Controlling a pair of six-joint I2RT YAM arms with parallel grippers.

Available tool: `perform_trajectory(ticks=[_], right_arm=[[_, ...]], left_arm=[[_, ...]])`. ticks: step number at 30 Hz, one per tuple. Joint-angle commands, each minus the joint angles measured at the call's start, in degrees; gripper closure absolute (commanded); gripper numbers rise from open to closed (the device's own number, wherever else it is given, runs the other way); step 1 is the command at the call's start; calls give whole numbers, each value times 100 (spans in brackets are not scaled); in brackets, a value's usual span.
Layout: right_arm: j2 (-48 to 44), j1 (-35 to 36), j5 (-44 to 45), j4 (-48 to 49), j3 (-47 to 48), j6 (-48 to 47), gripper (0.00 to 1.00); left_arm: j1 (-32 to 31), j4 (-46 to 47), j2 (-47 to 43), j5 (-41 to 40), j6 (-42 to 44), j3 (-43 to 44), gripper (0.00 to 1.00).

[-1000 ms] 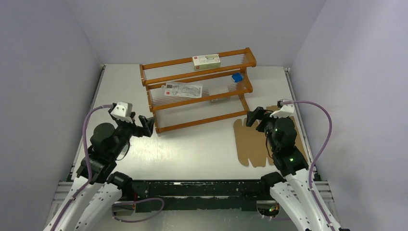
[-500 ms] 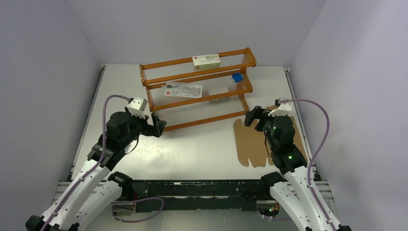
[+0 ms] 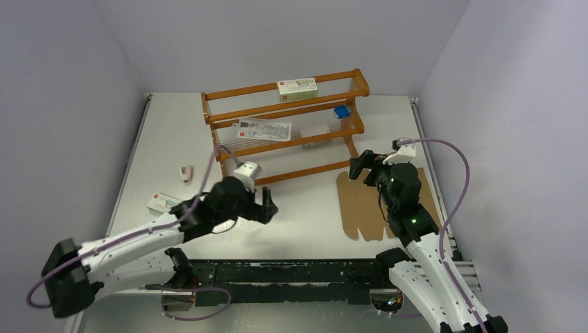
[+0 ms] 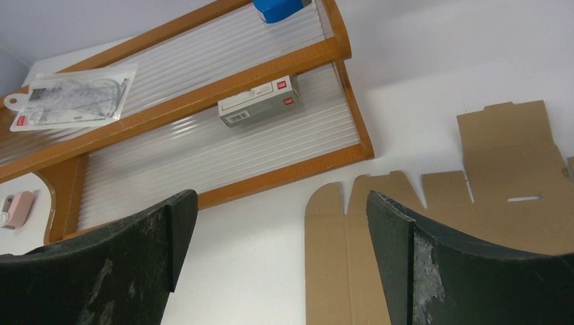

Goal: Fold the paper box

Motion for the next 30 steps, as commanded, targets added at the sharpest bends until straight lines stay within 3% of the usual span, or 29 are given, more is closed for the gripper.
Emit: perform_trajectory(ticks=[1, 7, 16, 30], right_arm=[[91, -49, -133, 182, -109, 35, 0], [113, -55, -128, 169, -113, -31, 0], [60, -56, -109, 214, -199, -78, 0], [111, -50, -176, 269, -208, -81, 0]], left_arm=[[-886, 700, 833, -1208, -745, 129, 3], [-1403, 1191, 2269, -1743, -1299, 539, 3], [-1437, 1630, 3943, -2075, -1357, 1272, 2], [-499, 1754, 5538, -2093, -750, 2401, 2]])
